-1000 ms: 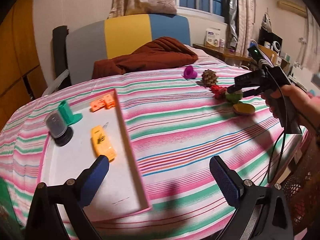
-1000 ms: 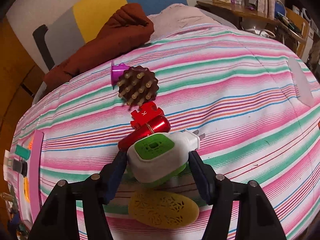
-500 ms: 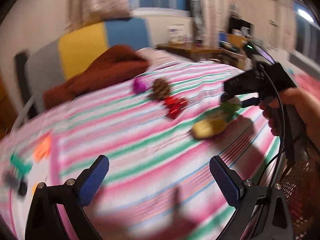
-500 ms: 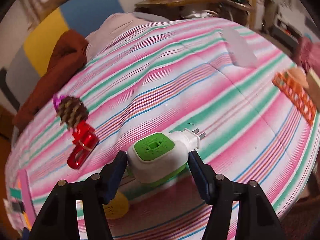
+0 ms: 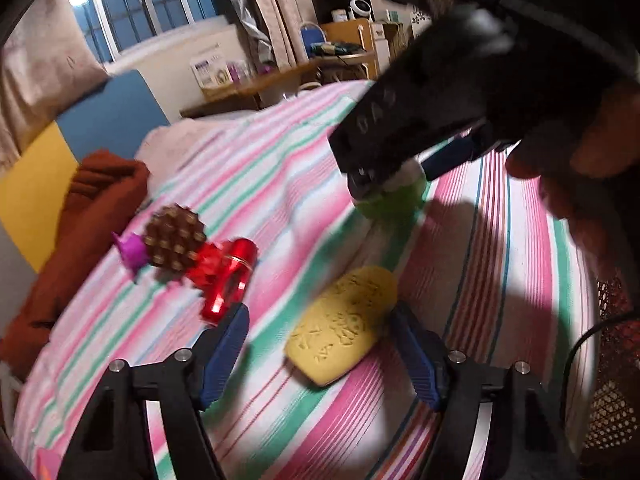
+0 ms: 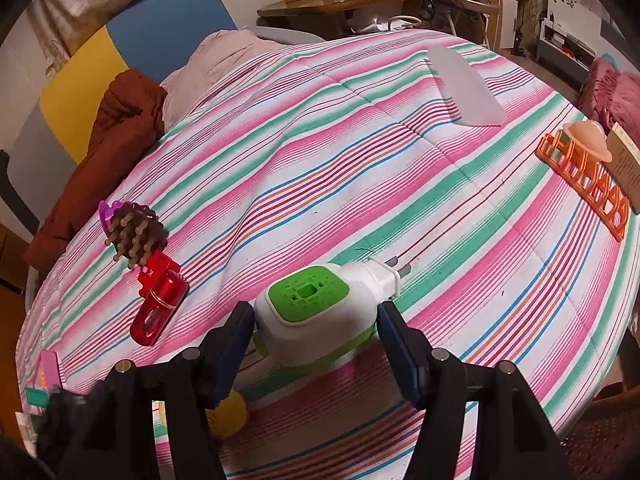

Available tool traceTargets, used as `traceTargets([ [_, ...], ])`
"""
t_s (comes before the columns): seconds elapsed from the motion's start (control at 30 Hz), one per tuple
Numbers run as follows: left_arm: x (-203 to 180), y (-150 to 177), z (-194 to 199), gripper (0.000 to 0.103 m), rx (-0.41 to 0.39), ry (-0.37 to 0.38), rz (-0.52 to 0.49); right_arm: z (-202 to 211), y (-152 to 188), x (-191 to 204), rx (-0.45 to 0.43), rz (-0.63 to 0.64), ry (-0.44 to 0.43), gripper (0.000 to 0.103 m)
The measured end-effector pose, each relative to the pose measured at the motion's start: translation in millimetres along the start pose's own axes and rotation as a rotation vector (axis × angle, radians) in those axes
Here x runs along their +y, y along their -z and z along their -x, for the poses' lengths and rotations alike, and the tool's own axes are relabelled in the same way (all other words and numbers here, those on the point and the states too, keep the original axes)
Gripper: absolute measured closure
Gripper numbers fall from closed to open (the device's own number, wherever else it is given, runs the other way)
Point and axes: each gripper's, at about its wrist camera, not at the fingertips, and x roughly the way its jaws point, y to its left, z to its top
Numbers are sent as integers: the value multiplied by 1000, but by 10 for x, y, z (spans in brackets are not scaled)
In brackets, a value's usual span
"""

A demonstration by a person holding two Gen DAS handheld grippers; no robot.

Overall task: Organize rigid objects
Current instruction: 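Grasp the oval soap with the left tool while the right tool lifts the plug device, then lift the oval soap with the left tool while the right tool holds the plug device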

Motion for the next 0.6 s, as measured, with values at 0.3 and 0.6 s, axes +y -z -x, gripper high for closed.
traceTargets([
  [0.3, -94, 68, 13, 63, 21, 76, 21, -11, 6, -14, -1, -3, -3, 38],
  [0.6, -118, 358, 262, 63, 1, -11, 118, -10, 21, 23, -14, -26, -21, 39],
])
